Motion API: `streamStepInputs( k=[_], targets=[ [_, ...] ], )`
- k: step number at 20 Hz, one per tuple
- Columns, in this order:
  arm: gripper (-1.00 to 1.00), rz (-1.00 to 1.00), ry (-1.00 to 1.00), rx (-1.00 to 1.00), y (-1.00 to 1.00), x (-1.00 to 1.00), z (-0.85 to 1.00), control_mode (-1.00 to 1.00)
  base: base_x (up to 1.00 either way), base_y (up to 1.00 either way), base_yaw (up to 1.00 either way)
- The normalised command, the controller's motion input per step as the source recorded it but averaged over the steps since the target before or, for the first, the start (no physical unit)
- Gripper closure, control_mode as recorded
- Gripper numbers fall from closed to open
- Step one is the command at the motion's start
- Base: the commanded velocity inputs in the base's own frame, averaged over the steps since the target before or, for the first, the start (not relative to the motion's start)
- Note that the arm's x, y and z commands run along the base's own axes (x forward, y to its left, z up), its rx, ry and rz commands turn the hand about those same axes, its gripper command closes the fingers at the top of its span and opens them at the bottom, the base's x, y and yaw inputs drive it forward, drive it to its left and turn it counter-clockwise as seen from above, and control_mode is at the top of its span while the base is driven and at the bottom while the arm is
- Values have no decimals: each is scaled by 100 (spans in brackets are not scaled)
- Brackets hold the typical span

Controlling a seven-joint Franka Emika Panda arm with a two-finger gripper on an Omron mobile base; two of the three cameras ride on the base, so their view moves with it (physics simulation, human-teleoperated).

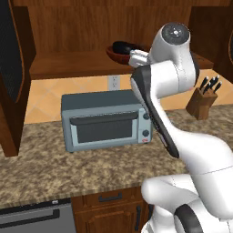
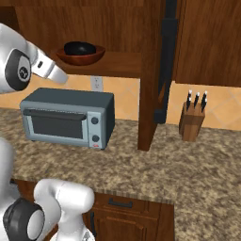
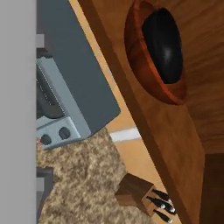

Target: Pick up the bowls on the counter and stack them on top of one another in the open cabinet. Place the smaller bowl on top of the larger bowl.

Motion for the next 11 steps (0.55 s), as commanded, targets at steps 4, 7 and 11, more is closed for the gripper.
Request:
streamStepInputs(
  k=[4, 7, 11],
  targets=[
    [-100, 32, 0, -10, -12, -94, -6, -100, 0, 0, 0],
    [-100, 25, 0, -3, -9, -92, -11, -100, 0, 0, 0],
    [-100, 13, 0, -5, -21, -81, -33, -100, 0, 0, 0]
  ],
)
